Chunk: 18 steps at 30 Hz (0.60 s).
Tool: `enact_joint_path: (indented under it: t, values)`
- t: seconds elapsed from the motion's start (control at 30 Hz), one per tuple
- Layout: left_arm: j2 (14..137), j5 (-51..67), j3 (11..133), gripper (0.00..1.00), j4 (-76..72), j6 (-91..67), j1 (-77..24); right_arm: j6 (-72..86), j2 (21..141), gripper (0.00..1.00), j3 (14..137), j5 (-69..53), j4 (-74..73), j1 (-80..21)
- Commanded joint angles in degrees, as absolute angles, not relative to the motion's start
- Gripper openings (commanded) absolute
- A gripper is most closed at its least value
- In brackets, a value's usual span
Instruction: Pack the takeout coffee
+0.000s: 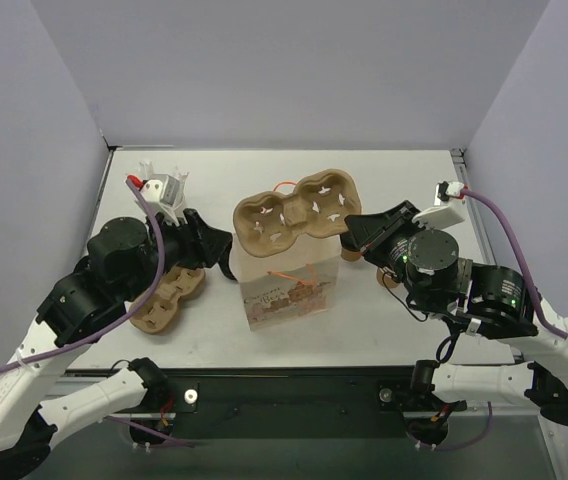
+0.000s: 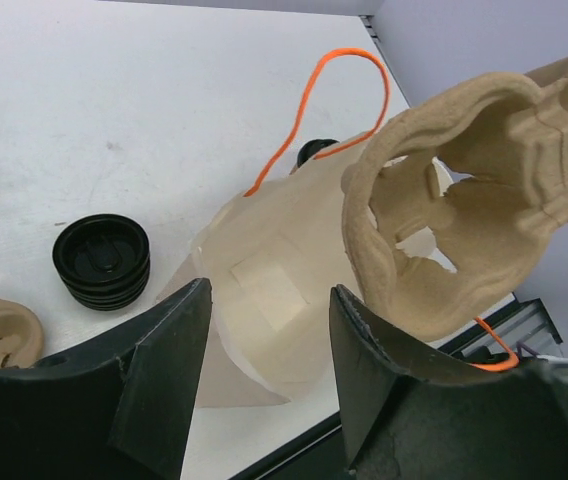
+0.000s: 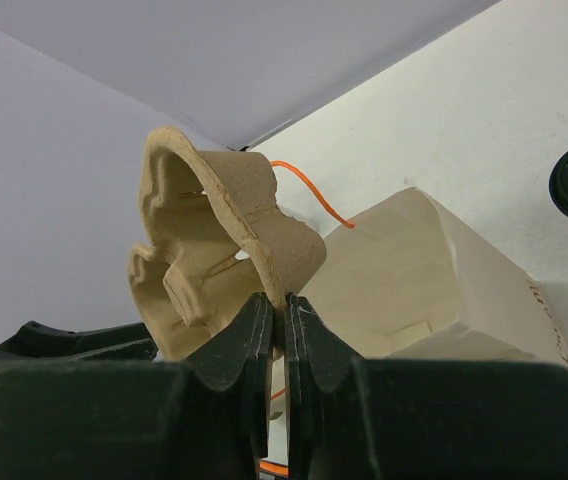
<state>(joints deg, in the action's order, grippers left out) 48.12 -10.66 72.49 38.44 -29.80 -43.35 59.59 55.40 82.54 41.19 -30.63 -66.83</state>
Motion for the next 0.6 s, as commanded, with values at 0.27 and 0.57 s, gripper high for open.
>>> enact_joint_path:
  t: [0.27,0.57]
  values:
    - [45.7,-4.8,71.9,0.62,28.0,-32.9,-43.2,64.0,55.5,0.00,81.7,42.6,-28.8,-67.0]
    - [46.3,-4.7,70.3,0.64,27.0,-34.3,-43.2,65.2,55.4,0.00,80.9,41.0,-27.7,-67.0]
